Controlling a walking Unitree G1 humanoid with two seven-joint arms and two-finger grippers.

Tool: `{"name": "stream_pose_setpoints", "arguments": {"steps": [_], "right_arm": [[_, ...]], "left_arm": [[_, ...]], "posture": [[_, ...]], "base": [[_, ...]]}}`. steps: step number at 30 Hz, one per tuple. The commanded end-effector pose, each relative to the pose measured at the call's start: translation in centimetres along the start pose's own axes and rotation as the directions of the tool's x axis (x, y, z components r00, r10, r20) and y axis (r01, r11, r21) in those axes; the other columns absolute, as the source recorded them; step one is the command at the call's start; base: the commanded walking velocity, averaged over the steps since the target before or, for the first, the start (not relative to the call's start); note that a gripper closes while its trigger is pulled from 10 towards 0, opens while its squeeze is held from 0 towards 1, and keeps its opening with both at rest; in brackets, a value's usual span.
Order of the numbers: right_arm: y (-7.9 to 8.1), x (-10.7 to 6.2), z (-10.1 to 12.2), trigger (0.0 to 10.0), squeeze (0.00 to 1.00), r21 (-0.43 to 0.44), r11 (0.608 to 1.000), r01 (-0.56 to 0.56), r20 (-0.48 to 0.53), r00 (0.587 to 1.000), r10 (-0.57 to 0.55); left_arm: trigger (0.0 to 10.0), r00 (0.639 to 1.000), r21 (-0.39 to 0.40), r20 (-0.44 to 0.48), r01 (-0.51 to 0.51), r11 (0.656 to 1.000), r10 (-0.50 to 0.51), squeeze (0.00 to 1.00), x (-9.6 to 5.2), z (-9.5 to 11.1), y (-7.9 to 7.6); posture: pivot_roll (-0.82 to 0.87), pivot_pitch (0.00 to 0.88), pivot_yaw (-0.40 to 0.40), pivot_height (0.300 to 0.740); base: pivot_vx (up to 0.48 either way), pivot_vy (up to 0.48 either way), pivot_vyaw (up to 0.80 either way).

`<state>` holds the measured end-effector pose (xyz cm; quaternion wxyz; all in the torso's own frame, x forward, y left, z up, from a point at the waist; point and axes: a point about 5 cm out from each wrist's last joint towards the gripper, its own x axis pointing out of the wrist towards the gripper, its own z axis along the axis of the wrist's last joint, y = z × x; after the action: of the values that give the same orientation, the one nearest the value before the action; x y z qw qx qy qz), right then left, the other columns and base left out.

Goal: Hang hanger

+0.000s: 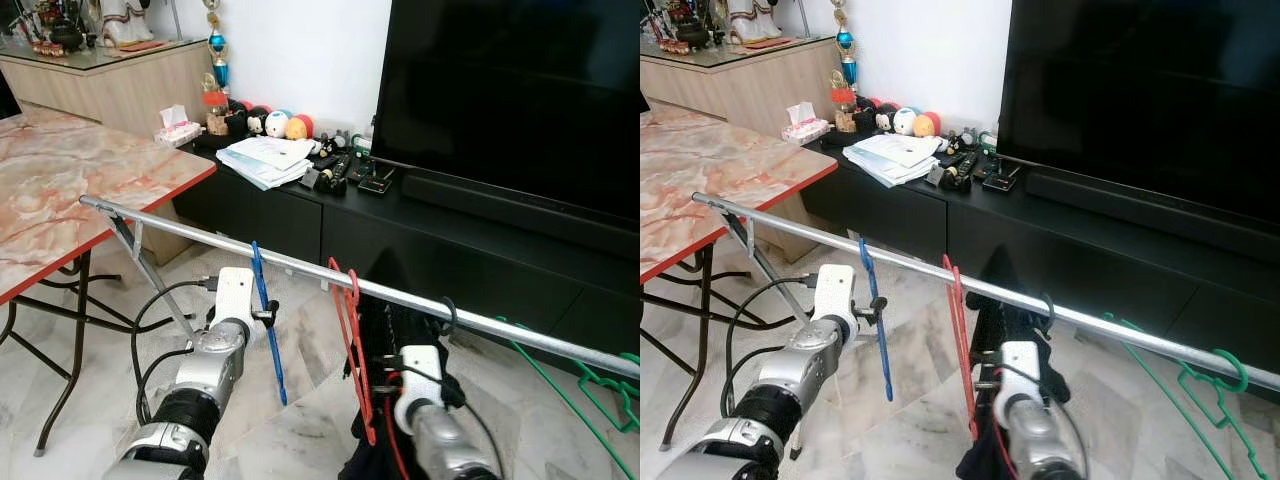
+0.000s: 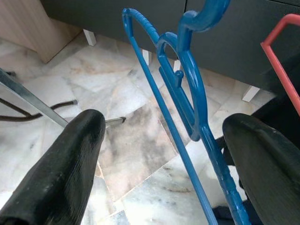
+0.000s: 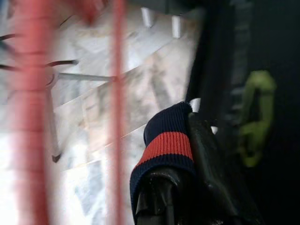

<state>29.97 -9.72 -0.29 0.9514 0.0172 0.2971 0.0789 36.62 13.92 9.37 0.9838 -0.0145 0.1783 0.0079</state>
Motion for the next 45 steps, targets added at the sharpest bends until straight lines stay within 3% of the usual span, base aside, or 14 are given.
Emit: {"name": "stream_pose_setpoints", "arguments": {"steps": [1,3,8,9,12,22,34,35,45], "right_arm": [[1.5,0.3,0.9,10.0,0.0,-0.02,1.0,-0.015,0.006,1.0,0.015],[2.9,0.4,1.4,10.0,0.0,-0.024,0.999,-0.026,0.009,1.0,0.027],[4.1,0.4,2.0,10.0,0.0,-0.029,0.999,-0.036,0.013,0.999,0.036],[2.0,0.4,1.4,10.0,0.0,-0.026,1.0,-0.018,0.019,1.0,0.018],[0.6,0.2,1.1,10.0,0.0,-0.021,1.0,-0.009,0.027,1.0,0.01],[0.2,0.1,0.6,10.0,0.0,-0.024,1.0,0.018,0.008,1.0,-0.018],[0.1,0.1,0.3,10.0,0.0,-0.024,1.0,0.02,0.008,1.0,-0.02],[0.1,0.1,0.3,10.0,0.0,-0.025,0.999,0.02,0.007,1.0,-0.02],[-0.1,0.0,0.2,10.0,0.0,-0.026,0.999,0.022,0.005,1.0,-0.022]], "left_arm": [[10.0,1.0,-0.013,0.001,0.01,1.0,-0.01,0.0,0.2,0.2,-0.3],[10.0,1.0,-0.02,0.0,0.021,1.0,-0.021,0.0,0.4,0.4,-0.6],[10.0,1.0,-0.033,-0.008,0.003,0.999,-0.003,0.0,0.5,0.3,-0.7],[10.0,1.0,-0.036,-0.01,-0.019,0.999,0.019,0.0,0.6,0.3,-0.5],[10.0,0.999,-0.035,-0.014,-0.044,0.998,0.044,0.0,0.6,0.2,-0.3],[10.0,0.999,-0.029,-0.036,0.014,0.999,-0.015,0.0,0.6,-0.6,-0.9],[9.8,0.997,-0.045,-0.013,-0.071,0.996,0.07,0.0,0.8,-0.2,-0.2],[0.0,0.997,-0.05,-0.008,-0.076,0.996,0.076,0.0,0.8,-0.1,-0.1],[0.0,0.998,-0.062,0.001,-0.058,0.996,0.058,0.0,0.9,0.1,-0.2]], "posture": [[-0.07,0.01,0.019,0.74],[-0.07,0.013,0.02,0.74],[-0.09,0.019,0.02,0.74],[-0.09,0.023,0.02,0.74],[-0.1,0.032,0.022,0.74],[-0.11,0.052,0.019,0.74],[-0.13,0.068,0.018,0.74],[-0.13,0.07,0.017,0.74],[-0.13,0.071,0.012,0.74]], "base": [[0.0,0.0,0.0],[0.0,0.0,0.0],[0.0,0.0,0.0],[0.0,0.0,0.0],[0.0,0.0,0.0],[0.0,0.0,0.0],[0.0,0.0,0.0],[0.0,0.0,0.0],[0.0,0.0,0.0]]}}
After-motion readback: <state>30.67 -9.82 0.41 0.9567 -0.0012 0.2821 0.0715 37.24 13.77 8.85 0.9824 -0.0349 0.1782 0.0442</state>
